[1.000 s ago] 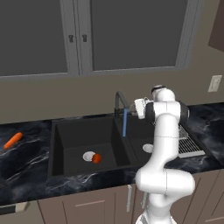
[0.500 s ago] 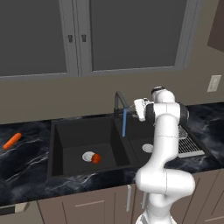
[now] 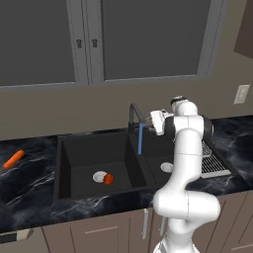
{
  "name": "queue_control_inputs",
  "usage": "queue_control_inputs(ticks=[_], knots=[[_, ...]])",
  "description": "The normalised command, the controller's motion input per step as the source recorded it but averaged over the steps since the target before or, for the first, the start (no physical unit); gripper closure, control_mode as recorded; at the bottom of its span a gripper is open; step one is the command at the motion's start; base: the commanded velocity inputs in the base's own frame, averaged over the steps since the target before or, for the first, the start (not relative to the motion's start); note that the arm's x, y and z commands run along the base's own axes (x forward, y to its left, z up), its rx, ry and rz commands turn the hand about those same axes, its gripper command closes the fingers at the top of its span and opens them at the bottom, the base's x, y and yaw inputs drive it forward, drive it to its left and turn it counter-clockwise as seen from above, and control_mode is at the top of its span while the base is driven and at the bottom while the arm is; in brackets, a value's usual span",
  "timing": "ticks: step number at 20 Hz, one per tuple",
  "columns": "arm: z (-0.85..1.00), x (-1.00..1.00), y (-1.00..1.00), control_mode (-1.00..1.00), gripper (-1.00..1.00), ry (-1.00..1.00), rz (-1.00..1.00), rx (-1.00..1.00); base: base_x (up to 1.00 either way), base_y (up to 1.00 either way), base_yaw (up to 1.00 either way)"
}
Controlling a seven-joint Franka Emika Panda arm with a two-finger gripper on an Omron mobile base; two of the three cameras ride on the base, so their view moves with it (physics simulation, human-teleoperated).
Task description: Turn on the sink faucet. Then move the tomato from the counter to the sink. Turn off the sink. Move the vegetable from the sink to the pot next to the stove. Finally move the pot to the front right burner.
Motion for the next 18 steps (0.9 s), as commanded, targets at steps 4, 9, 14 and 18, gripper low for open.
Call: queue_control_inputs(ticks=[4,9,14,18], knots=[[0.18,0.0,0.1,-1.0,-1.0,0.0,0.0,0.04,0.0,0.0,0.0],[0.08,0.0,0.11,-1.0,-1.0,0.01,0.0,0.04,0.0,0.0,0.0],[0.0,-0.04,-0.13,-1.0,-1.0,0.07,-0.09,0.12,0.0,0.0,0.0],[0.0,0.01,-0.39,-1.0,-1.0,0.08,-0.17,0.13,0.0,0.0,0.0]])
